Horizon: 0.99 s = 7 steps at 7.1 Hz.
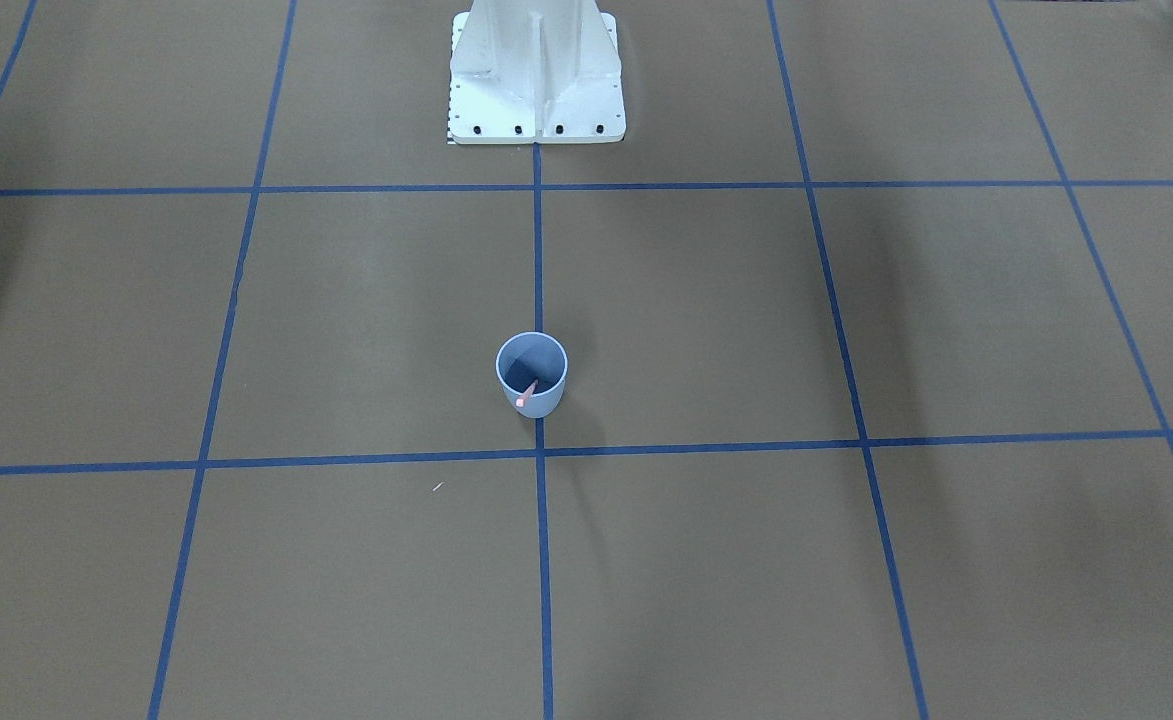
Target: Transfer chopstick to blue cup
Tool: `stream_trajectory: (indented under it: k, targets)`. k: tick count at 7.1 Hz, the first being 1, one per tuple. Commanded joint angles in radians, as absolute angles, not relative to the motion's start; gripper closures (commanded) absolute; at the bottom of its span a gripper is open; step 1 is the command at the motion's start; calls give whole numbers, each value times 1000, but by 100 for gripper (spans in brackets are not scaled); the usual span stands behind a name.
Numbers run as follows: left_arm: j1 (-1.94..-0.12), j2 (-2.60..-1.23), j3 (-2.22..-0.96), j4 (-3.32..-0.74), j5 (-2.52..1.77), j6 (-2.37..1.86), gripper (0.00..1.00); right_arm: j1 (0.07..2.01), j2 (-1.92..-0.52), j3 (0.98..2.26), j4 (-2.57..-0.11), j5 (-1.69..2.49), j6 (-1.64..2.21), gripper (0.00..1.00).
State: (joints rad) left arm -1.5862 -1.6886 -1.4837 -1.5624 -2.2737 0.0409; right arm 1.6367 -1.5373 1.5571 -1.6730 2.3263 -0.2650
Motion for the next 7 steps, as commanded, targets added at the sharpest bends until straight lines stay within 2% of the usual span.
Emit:
stream_trajectory:
  k: [1, 7]
  targets:
    - [-1586, -1687, -1485, -1563, -2275, 41, 1, 1637, -1552, 1557, -1674, 2394, -264, 0]
    - [-1586, -1684, -1480, -1563, -2275, 41, 1, 1640, -1549, 1562, -1666, 2385, -267, 0]
